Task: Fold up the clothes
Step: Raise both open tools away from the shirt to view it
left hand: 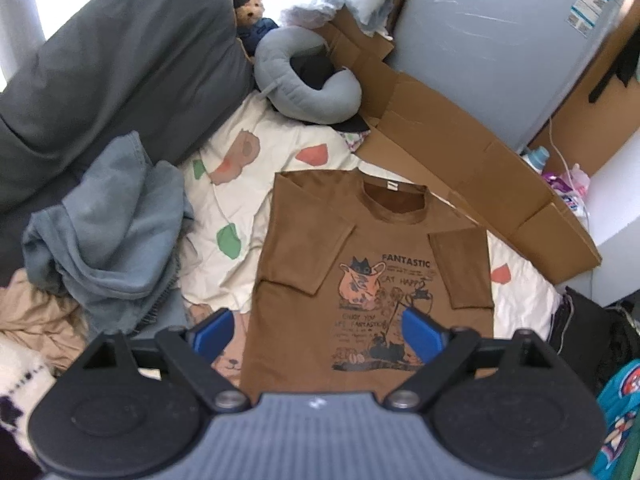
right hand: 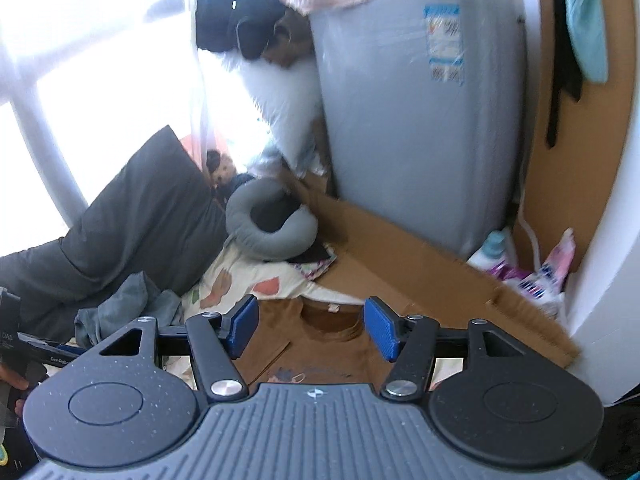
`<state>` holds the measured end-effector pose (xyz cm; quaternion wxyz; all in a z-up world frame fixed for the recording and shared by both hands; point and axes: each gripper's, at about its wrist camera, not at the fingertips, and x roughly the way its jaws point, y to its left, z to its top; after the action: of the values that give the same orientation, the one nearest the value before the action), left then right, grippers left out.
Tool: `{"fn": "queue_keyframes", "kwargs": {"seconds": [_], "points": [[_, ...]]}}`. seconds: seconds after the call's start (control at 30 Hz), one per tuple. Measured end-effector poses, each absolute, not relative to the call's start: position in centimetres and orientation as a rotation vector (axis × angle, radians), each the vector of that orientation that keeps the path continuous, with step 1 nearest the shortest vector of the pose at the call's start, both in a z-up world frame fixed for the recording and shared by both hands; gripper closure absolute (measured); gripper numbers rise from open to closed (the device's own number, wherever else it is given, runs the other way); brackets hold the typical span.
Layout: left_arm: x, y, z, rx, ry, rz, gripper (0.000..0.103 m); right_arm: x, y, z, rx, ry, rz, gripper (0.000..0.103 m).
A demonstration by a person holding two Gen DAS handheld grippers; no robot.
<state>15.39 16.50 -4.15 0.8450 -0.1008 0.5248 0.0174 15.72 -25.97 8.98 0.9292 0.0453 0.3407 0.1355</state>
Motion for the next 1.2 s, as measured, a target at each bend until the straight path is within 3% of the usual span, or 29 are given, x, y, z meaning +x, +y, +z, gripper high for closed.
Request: {"fn": "queue_keyframes", "kwargs": {"seconds": [0.13, 0.3, 0.67, 1.2], "points": [[14.6, 16.8, -2.5, -0.230, 1.100, 0.032, 0.010, 14.1, -27.8, 12.1, 0.106, 0.673, 0.272, 0.031], [13.1, 17.0, -1.9, -0.248, 1.090, 0.019, 0.009, 12.1, -28.4, 11.9, 0.060, 0.703, 0.274, 0.030], [6.6, 18.9, -7.2, -0.317, 1.057, 0.055, 0.008, 6.3, -31.0, 3.2, 0.332, 0.687, 0.240, 0.030], [1.3, 21.2, -14.1, -0.337, 1.019, 0.115, 0.008, 0.5, -33.3, -6.9, 0.312, 0.715, 0.148, 0.030]]}}
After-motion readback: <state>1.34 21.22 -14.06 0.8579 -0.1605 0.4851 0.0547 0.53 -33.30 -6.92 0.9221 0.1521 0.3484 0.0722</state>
